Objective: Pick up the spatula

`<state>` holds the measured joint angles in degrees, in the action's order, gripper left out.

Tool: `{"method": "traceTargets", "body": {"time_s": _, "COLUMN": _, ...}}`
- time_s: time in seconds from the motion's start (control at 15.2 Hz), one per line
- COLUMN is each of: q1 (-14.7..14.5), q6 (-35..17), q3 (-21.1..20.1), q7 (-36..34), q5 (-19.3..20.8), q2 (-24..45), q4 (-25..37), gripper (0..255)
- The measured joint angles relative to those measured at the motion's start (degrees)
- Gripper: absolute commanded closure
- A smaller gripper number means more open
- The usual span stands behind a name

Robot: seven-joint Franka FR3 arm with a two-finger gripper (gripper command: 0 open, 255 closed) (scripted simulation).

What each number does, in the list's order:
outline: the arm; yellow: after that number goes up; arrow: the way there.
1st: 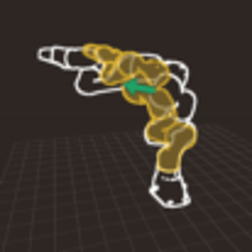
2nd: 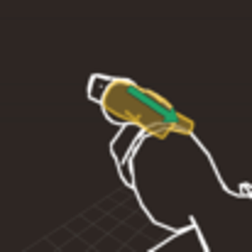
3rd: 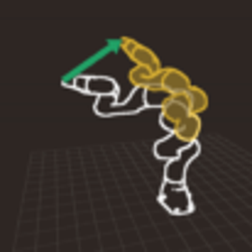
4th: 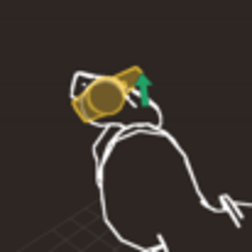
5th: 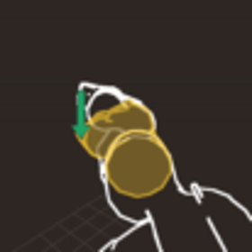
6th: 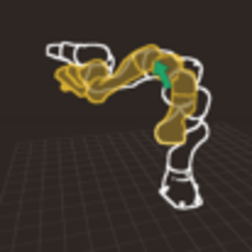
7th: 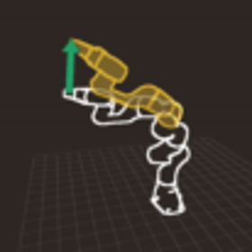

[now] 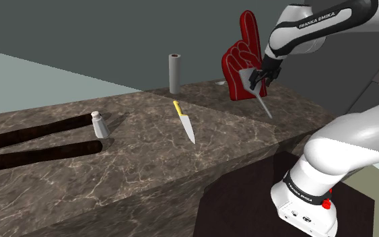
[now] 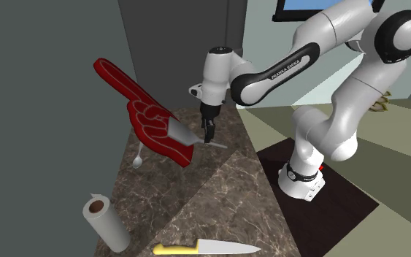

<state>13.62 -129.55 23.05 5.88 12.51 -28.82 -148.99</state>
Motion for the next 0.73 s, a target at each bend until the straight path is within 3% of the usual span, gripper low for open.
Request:
{"method": "traceTargets", "body": {"time_s": 0.2, "q1": 0.60, "q6": -4.28, "q3": 3.48, "q7": 2.38, "q5": -0.39, "q2": 4.57, "q4": 1.38, "gripper": 0}}
{"method": "traceTargets", "body": {"time_s": 0.73, "q1": 0.12, "q6": -11.99, "q3": 5.76, "q7": 3.70, "q5": -1.19, "q2": 9.53, "q4": -1.17, "gripper": 0}}
